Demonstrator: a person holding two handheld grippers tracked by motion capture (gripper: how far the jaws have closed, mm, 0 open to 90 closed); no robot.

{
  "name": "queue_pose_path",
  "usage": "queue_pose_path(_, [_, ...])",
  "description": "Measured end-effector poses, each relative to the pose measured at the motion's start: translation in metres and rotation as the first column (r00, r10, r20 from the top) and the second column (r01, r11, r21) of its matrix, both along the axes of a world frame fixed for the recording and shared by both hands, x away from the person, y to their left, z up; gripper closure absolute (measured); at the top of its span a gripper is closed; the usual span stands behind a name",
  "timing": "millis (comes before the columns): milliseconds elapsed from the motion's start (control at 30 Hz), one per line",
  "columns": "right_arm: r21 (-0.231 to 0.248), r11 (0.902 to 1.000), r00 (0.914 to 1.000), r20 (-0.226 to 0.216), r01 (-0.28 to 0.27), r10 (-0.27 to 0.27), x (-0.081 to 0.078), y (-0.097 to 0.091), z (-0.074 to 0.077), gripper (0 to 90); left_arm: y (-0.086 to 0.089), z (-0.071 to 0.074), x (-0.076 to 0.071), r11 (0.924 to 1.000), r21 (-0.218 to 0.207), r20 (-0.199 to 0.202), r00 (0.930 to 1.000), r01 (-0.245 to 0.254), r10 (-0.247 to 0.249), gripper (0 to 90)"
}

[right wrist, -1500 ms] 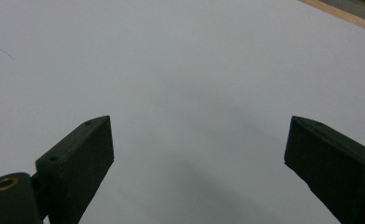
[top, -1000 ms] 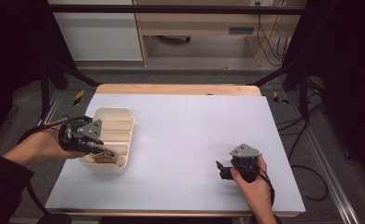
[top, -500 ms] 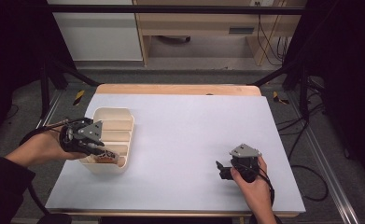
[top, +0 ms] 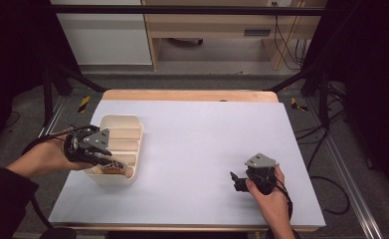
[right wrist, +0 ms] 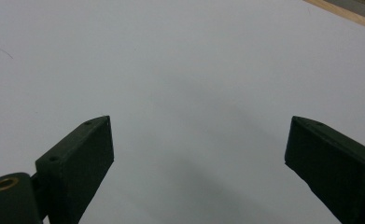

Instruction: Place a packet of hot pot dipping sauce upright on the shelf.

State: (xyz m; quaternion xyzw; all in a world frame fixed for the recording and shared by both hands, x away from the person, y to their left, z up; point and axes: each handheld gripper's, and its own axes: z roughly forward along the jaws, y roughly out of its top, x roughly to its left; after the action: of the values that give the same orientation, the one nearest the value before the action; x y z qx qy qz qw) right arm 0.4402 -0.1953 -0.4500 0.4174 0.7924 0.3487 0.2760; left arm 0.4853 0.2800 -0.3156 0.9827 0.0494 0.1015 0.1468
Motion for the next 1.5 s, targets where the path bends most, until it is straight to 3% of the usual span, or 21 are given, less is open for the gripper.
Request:
queue_pose_path(533, [0.000, 1.0000, 1.0000, 0.001, -0.002, 0.002, 0.000, -0.001, 0.000, 8.2, 0.016, -0.004, 0.000, 0.9997, 0.002, -0.011, 0.9996, -0.026, 0.026, 73.0])
queue_pose_path(733, [0.000, 1.0000, 1.0000, -0.001, -0.001, 0.001, 0.000, 0.000, 0.000, 8.2, 0.023, -0.006, 0.001, 0.9989, -0.012, 0.004, 0.9990, -0.044, 0.044, 71.5])
queue_pose_path(900, [-0.002, 1.0000, 1.0000, -0.003, -0.002, 0.002, 0.000, 0.000, 0.000, 8.1, 0.027, -0.004, 0.001, 0.9973, -0.046, 0.040, 0.9974, -0.058, 0.059, 54.7])
queue_pose_path(1033, [0.001, 1.0000, 1.0000, -0.003, -0.001, 0.001, 0.000, 0.000, 0.000, 8.0, 0.027, 0.008, -0.001, 0.9859, -0.155, 0.096, 0.9924, -0.062, 0.078, 37.6])
queue_pose_path(1133, [0.003, 1.0000, 1.0000, -0.004, 0.001, -0.001, 0.000, 0.000, 0.000, 8.0, 0.024, 0.015, -0.004, 0.9791, -0.197, 0.101, 0.9922, -0.052, 0.073, 30.1])
queue_pose_path(1333, [0.002, 1.0000, 1.0000, -0.004, 0.003, -0.003, 0.000, 0.000, 0.000, 7.9, 0.001, 0.017, -0.014, 0.9700, -0.237, 0.114, 0.9901, -0.053, 0.082, 17.9])
queue_pose_path(1500, [0.003, 1.0000, 1.0000, -0.004, 0.005, -0.005, 0.000, -0.001, 0.000, 7.9, -0.023, 0.010, -0.017, 0.9623, -0.266, 0.119, 0.9889, -0.055, 0.089, 14.2])
